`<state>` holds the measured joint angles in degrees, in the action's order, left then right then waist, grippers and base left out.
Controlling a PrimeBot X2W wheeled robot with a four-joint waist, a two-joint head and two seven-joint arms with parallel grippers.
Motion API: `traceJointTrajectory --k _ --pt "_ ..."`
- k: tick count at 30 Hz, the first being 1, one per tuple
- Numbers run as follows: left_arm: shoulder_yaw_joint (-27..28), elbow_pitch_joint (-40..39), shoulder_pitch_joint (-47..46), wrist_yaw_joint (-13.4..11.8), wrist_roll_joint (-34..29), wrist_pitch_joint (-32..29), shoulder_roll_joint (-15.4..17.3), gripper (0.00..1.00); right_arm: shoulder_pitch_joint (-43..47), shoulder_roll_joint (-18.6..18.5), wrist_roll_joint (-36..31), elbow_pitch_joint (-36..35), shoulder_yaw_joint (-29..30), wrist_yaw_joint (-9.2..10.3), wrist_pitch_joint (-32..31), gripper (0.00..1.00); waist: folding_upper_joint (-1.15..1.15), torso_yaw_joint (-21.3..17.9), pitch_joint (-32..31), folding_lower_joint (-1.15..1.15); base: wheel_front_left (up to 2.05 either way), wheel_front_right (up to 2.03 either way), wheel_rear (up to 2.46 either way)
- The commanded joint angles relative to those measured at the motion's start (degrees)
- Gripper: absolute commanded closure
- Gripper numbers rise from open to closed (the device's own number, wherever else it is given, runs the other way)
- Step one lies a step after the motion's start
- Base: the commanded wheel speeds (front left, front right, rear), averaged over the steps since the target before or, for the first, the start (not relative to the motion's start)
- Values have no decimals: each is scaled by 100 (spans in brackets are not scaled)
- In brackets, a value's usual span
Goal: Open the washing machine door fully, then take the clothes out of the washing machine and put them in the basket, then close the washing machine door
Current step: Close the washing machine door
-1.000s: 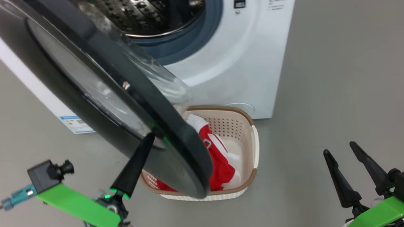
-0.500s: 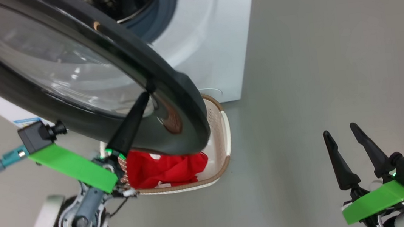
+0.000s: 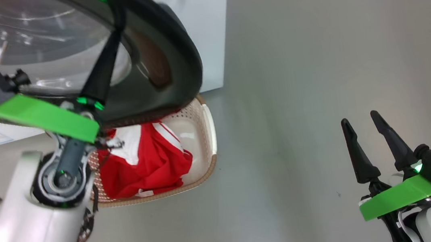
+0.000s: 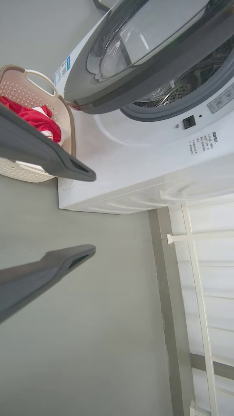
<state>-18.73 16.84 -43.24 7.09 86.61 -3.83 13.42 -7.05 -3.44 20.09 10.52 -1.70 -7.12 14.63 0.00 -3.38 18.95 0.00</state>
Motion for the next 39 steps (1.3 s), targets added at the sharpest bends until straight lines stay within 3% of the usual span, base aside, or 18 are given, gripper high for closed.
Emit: traceJointTrajectory --k 1,9,17,39 --pt "152 -37 -293 40 -60 72 207 100 -129 -12 35 -149 -92 -36 37 0 0 -149 154 0 0 0 0" --pt "44 410 -786 40 -44 353 259 100 -224 25 37 -150 -75 -36 37 0 0 -240 268 0 0 0 0" --pt "-129 420 -544 40 45 545 308 100 -143 37 8 -123 -48 -36 37 0 0 -157 102 0 0 0 0" --pt "-383 79 1853 40 256 1495 326 100 501 -254 0 -25 -34 -36 37 0 0 699 -923 0 0 0 0"
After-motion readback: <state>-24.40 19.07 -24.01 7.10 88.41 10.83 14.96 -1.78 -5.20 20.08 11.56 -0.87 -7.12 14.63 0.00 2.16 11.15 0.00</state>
